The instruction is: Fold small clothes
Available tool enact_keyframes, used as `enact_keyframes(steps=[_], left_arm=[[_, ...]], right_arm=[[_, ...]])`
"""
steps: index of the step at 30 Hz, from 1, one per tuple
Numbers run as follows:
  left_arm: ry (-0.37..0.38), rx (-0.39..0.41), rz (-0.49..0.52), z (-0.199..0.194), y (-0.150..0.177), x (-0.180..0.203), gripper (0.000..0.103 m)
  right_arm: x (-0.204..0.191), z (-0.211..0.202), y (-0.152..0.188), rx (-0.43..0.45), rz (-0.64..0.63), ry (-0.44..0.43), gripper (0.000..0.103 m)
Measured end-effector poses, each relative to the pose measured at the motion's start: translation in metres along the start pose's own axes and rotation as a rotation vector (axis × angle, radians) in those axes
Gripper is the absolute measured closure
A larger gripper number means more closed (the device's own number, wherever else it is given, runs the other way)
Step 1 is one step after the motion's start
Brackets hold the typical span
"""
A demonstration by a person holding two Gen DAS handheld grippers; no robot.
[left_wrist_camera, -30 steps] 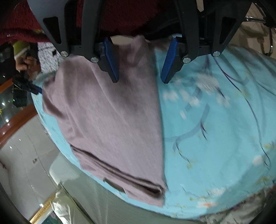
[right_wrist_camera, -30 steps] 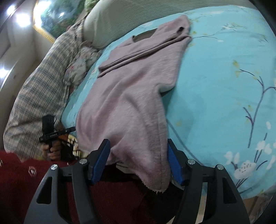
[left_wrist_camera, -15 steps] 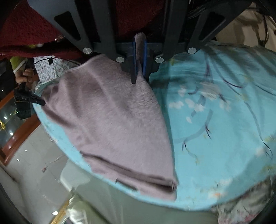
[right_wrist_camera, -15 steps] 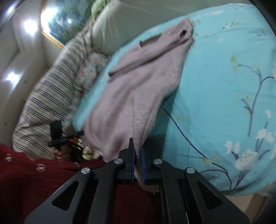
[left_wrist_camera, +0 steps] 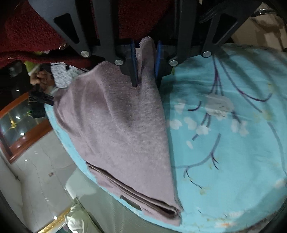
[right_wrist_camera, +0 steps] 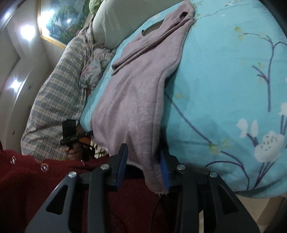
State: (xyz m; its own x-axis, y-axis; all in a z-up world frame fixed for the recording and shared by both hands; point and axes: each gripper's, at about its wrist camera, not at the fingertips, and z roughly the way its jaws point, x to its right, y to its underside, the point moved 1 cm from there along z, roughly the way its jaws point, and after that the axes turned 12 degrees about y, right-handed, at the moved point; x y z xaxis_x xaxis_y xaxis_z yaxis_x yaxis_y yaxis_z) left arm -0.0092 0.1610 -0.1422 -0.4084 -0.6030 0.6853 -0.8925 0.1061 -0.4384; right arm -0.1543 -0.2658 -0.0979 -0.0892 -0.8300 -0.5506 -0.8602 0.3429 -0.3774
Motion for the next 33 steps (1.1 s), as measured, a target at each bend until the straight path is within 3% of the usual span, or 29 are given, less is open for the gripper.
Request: enact_keyframes(steps=[4, 5, 6, 10, 19, 25, 31, 33], left_arm=[[0.06, -0.009, 0.014, 0.007, -0.006, -0.001, 0.089], [0.052, -0.008, 0.021, 0.008, -0.006, 0.002, 0.095], [0.046, -0.011, 0.037, 0.008, -0.004, 0.006, 0.095], [0.038, 0.038, 0.109, -0.007, 0.0, 0.032, 0.097], [0.077, 0.312, 0.053, -0.06, -0.024, 0.057, 0.098], [0.052, 0.424, 0.114, -0.081, -0.073, 0.076, 0.098], [-0.004, 0.574, 0.109, -0.088, -0.164, 0.075, 0.098], [-0.062, 0.591, 0.113, -0.077, -0.199, 0.074, 0.098]], right_arm=[[-0.004, 0.012, 0.0, -0.02, -0.016, -0.023, 0.07], [-0.005, 0.012, 0.0, -0.017, -0.02, -0.022, 0.076], [-0.007, 0.011, 0.001, -0.017, -0.025, -0.018, 0.096], [-0.015, 0.0, 0.003, 0.012, -0.035, -0.067, 0.096], [-0.03, -0.035, -0.026, 0.176, -0.005, -0.195, 0.096], [-0.033, -0.057, -0.079, 0.312, 0.014, -0.209, 0.096], [-0.03, -0.051, -0.167, 0.41, 0.02, -0.098, 0.096], [-0.024, -0.046, -0.204, 0.441, 0.035, -0.047, 0.096]])
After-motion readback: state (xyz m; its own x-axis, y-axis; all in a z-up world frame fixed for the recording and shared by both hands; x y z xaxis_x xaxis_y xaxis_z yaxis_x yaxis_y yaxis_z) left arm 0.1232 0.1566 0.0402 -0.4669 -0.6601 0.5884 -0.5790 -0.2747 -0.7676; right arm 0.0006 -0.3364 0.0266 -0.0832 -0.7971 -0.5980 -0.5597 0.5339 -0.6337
